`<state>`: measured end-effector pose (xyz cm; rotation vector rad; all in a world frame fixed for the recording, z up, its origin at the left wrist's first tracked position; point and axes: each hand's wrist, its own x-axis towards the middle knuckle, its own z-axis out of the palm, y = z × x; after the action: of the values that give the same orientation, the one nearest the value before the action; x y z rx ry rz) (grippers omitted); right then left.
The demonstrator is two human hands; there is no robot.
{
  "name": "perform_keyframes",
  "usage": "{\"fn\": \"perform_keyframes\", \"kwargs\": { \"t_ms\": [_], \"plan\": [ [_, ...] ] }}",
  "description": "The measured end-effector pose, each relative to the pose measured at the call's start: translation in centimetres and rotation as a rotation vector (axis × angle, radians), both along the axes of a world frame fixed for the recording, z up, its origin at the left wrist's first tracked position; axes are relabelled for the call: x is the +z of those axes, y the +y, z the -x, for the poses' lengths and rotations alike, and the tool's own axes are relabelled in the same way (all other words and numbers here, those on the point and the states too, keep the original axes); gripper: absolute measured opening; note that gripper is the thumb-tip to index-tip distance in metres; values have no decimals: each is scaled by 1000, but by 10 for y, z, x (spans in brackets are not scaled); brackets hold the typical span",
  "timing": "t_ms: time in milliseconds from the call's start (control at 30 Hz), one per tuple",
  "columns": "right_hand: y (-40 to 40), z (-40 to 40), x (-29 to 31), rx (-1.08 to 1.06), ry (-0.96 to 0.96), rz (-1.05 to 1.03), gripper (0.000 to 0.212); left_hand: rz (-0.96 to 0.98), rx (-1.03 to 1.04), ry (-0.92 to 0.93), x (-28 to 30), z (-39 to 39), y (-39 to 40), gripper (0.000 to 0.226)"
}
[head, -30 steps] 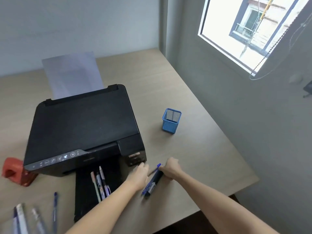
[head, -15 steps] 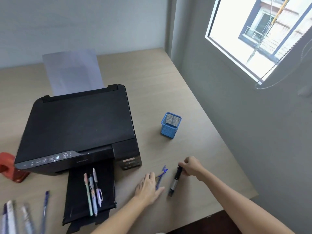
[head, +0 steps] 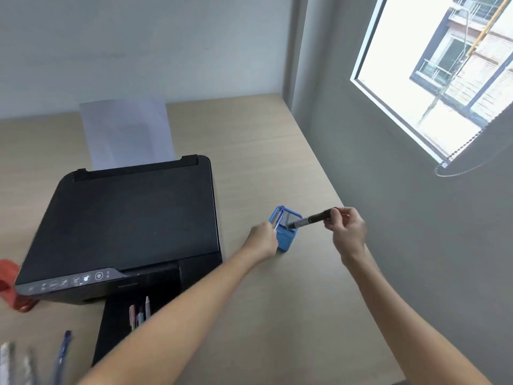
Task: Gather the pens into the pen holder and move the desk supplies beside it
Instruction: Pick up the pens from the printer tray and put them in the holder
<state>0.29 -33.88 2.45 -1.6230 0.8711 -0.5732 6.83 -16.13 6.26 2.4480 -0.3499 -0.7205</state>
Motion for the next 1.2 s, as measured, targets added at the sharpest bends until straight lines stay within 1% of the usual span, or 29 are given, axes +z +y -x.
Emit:
{"fn": "perform_keyframes", "kwargs": {
  "t_ms": [67,100,167,200,233,267,300,333,367,400,433,467,500,533,567,633,667,700,733,767,833,867,900,933,1033,1133,1200],
  "plan": [
    [10,-12,-1,42,78,141,7,-65,-22,102,6,-23,-18,24],
    [14,-16,-3,73,121,192,9,-125,-36,154,5,-30,-26,30],
    [23,-26,-6,143,189,244,11,-242,-30,183,5,-40,-40,37],
    [27,-30,-7,177,212,262,11,-264,-22,175,4,-43,-45,37],
    [29,-35,-9,208,231,276,10,-250,-1,189,1,-45,-49,35],
    [30,-39,-12,235,247,285,9,-257,-38,201,-1,-46,-51,32],
    [31,-41,-15,257,267,281,8,-233,-31,211,3,-42,-49,25],
    [31,-41,-17,271,284,274,8,-230,-19,212,7,-38,-47,14],
    [30,-40,-19,271,298,275,9,-226,-26,192,12,-34,-43,8],
    [29,-36,-20,262,299,293,11,-207,-59,147,13,-29,-40,20],
    [31,-31,-19,249,286,329,13,-184,-125,60,14,-21,-29,29],
    [35,-25,-17,230,256,378,16,-111,-165,-11,16,-12,-17,34],
    [38,-18,-14,206,216,433,18,-14,-196,-38,19,0,1,37],
    [45,-10,-10,189,173,484,18,82,-243,-37,21,14,21,36],
    [56,-2,-8,191,138,523,16,155,-280,6,21,29,49,34],
    [81,18,-10,262,117,568,11,205,-314,188,17,60,109,26],
    [97,28,-15,332,131,583,9,195,-284,268,11,73,142,22],
    [113,38,-22,422,152,602,8,165,-219,304,1,83,177,18],
    [128,46,-30,519,172,621,8,137,-122,290,-12,88,208,15],
    [143,52,-38,618,182,632,9,98,1,222,-25,90,236,13],
    [175,59,-49,800,213,629,14,-16,253,7,-50,86,281,11],
    [193,60,-51,877,226,628,14,-70,353,-83,-60,83,297,9],
    [211,59,-52,946,230,626,13,-108,416,-127,-67,80,309,6],
    [232,57,-53,1008,235,630,11,-131,438,-125,-73,78,318,6],
    [287,45,-53,1119,249,653,10,-163,383,-71,-81,74,323,25],
    [331,29,-52,1090,369,652,13,-199,347,-38,-85,73,320,38],
    [354,21,-51,1041,459,643,17,-267,306,-32,-86,69,321,43]
  ]
}}
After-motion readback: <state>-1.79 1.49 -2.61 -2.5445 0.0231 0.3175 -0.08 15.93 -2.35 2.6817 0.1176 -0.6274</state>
